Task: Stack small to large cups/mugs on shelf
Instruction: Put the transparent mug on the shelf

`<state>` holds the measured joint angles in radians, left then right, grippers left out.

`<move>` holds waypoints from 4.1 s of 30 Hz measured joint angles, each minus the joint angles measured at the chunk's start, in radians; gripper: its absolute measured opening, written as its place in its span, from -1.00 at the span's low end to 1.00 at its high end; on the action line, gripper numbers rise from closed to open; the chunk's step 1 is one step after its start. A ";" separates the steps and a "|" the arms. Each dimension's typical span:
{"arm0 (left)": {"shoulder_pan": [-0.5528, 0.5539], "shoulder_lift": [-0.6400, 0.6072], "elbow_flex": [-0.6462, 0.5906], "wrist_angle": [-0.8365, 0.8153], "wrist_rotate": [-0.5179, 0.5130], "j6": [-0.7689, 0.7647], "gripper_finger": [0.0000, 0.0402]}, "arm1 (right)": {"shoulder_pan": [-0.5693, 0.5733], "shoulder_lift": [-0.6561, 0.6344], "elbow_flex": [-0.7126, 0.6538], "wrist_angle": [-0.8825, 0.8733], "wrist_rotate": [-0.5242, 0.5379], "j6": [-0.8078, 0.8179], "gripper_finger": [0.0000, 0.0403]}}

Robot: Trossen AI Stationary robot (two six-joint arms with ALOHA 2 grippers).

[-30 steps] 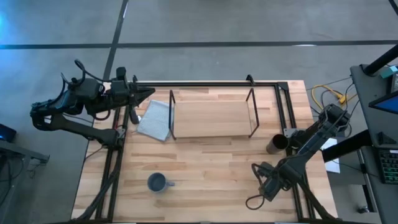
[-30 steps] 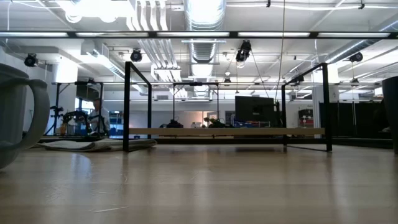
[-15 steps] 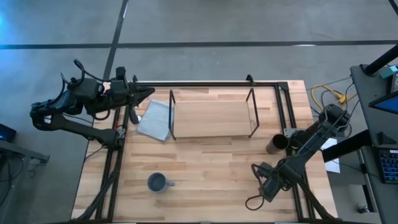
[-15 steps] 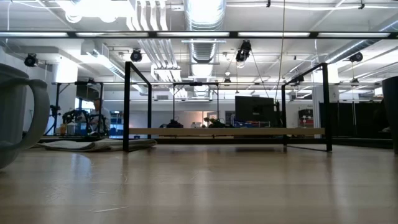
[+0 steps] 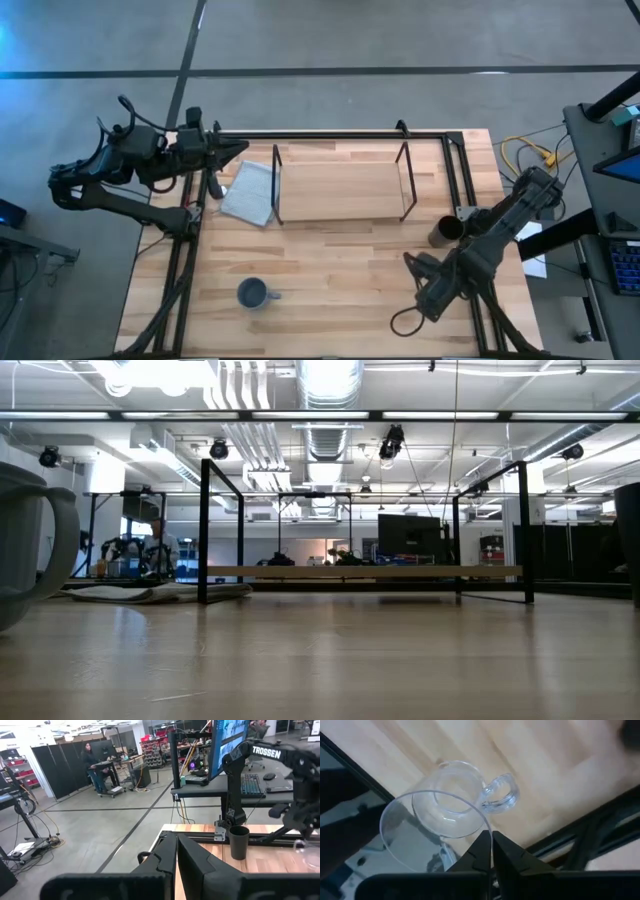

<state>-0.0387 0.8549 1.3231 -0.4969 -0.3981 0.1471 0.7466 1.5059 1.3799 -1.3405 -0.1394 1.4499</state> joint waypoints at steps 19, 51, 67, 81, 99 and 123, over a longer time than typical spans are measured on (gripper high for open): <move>0.000 0.001 0.000 0.001 0.000 -0.003 -1.00 | -0.494 0.000 0.331 -0.197 0.430 -0.646 -0.96; 0.000 0.104 -0.006 -0.163 -0.007 -0.183 -1.00 | -0.873 0.263 0.301 0.341 0.260 -1.225 -0.96; 0.000 0.179 -0.008 -0.191 -0.011 -0.195 -1.00 | -0.894 0.336 0.301 0.452 0.241 -1.245 -0.96; 0.000 0.158 -0.007 -0.184 -0.011 -0.196 -1.00 | -0.946 0.356 0.301 0.473 0.226 -1.245 -0.96; 0.000 0.156 -0.007 -0.185 -0.011 -0.195 -1.00 | -0.957 0.364 0.298 0.486 0.154 -1.255 -0.96; 0.000 0.156 -0.007 -0.185 -0.011 -0.194 -1.00 | -0.957 0.364 0.238 0.564 0.154 -1.241 -0.96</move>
<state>-0.0387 1.0111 1.3159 -0.6815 -0.4091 -0.0468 -0.2100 1.8695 1.6183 -0.7769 0.0151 0.2092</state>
